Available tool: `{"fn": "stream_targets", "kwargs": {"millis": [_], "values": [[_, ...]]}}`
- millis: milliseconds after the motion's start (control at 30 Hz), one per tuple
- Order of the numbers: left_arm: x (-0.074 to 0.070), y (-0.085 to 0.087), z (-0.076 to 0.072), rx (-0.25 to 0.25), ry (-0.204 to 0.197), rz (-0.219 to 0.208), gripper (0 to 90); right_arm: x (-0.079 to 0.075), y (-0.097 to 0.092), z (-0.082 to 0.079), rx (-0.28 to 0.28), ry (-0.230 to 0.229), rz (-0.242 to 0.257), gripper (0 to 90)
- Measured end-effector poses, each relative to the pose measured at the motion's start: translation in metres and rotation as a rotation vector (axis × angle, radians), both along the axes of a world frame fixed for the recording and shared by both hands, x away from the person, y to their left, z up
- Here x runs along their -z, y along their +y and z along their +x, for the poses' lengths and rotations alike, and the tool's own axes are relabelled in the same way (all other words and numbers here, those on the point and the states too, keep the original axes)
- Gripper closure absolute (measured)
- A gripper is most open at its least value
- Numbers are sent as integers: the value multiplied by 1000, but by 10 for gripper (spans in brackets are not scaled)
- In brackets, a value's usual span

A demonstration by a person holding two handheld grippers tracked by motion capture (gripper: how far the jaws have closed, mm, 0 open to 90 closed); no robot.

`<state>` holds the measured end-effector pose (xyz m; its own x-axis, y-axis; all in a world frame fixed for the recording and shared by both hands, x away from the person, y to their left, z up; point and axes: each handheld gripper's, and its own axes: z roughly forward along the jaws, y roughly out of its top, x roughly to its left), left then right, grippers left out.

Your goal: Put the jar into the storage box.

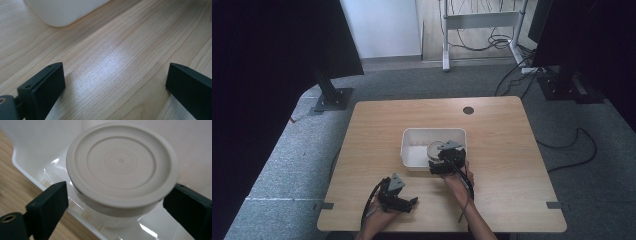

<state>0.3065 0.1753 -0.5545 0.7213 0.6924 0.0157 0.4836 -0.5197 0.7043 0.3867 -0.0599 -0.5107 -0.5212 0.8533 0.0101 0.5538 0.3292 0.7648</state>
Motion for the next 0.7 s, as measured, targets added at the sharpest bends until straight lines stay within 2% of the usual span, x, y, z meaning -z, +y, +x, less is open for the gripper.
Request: {"fn": "stream_targets", "kwargs": {"millis": [400, 700], "values": [[0, 0, 0, 0, 0, 0, 21, -2, -10, -6, -3, 8, 23, 44], [0, 0, 0, 0, -1, 1, 21, -4, -12, -13, -45, -16, 26, 41]]}}
